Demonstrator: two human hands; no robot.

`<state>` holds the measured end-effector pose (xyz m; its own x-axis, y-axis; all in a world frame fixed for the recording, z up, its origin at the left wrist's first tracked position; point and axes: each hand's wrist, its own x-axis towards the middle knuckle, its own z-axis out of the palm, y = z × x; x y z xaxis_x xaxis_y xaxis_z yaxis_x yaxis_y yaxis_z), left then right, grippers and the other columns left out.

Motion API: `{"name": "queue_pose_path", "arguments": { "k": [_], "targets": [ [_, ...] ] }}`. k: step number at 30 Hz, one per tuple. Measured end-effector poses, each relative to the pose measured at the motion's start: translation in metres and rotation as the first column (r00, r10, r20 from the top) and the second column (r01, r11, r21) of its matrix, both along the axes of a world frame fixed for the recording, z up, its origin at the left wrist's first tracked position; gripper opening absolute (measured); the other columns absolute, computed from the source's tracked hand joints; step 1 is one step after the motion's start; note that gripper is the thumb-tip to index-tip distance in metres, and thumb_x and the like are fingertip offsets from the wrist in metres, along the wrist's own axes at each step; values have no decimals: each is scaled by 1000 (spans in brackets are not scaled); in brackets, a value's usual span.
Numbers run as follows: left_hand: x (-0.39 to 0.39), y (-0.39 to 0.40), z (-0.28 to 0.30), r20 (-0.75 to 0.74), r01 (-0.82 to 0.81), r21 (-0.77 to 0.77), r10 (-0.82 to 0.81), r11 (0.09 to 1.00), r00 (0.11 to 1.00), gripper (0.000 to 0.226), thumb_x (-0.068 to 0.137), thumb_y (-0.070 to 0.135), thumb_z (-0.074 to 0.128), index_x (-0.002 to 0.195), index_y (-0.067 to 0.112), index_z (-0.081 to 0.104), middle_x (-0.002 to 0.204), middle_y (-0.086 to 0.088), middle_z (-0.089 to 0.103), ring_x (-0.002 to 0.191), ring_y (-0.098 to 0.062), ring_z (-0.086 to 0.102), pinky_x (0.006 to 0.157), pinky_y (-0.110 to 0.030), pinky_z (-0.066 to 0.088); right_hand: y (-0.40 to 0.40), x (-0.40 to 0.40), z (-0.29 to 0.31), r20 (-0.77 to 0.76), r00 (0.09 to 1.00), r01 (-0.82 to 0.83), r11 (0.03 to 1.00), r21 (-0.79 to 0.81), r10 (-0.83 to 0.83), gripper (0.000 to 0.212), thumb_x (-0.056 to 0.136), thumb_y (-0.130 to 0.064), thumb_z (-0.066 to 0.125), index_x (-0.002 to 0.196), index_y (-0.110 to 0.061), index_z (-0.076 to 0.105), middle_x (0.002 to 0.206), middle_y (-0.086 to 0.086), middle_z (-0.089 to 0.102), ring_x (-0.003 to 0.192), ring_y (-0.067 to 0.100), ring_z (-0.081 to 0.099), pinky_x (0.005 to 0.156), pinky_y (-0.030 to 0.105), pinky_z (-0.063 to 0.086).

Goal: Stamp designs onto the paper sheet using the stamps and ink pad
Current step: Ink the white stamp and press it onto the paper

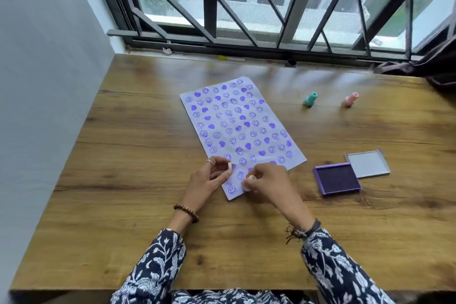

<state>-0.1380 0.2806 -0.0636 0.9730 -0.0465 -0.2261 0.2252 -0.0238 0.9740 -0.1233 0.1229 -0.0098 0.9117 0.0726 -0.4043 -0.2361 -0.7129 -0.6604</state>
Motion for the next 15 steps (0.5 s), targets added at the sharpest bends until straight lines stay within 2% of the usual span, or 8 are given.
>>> {"name": "queue_pose_path", "arguments": {
  "k": [2,4,6,7,9,12,15],
  "targets": [
    [0,0,2,-7,-8,-21,8,1000,1000,20,81,4,64,100,6,58,102,-9,68,90,0,66,77,-11,51,-12,-3,2,-111,980,191,939,285,-166,7,77,-7,67,71,-5,70,64,-1,68,57,5,59,52,16,48],
    [0,0,5,3,-22,-23,22,999,1000,21,79,3,66,98,7,59,102,-10,69,90,-3,67,77,-12,52,-23,-8,4,-247,923,384,763,520,-296,9,81,-8,66,73,-8,71,66,-2,72,61,6,63,52,12,50],
    [-1,-3,10,7,-32,-48,32,998,999,19,78,3,67,94,10,60,99,-8,71,90,-4,67,75,-12,53,-33,-10,8,-370,859,511,583,632,-353,6,83,-7,64,82,-7,70,68,0,75,66,8,68,62,15,58],
    [-1,-7,13,4,-33,-77,34,996,999,18,78,3,68,91,12,60,96,-4,72,90,-3,68,74,-11,53,-38,-12,10,-405,845,534,531,658,-348,7,82,-6,64,86,-7,70,71,1,75,68,10,69,68,18,58],
    [-1,-17,20,-5,-22,-132,22,991,1000,15,77,6,69,87,16,62,89,5,74,89,-4,68,71,-11,52,-45,-16,14,-408,860,511,512,690,-307,14,77,-9,68,91,-8,70,78,3,76,75,12,71,72,19,58],
    [0,-36,30,-6,22,-189,-24,982,1000,13,78,9,68,86,18,63,80,11,76,86,-4,69,70,-10,50,-53,-21,21,-323,892,448,527,722,-316,35,61,-20,77,93,-10,70,83,1,76,82,12,71,72,17,57],
    [2,-54,40,-10,77,-250,-82,965,997,14,79,9,66,89,18,62,79,10,76,88,-5,69,71,-8,49,-64,-19,29,-203,908,392,569,723,-367,37,53,-27,80,86,-13,71,84,2,75,81,10,70,72,15,56]
  ]
}}
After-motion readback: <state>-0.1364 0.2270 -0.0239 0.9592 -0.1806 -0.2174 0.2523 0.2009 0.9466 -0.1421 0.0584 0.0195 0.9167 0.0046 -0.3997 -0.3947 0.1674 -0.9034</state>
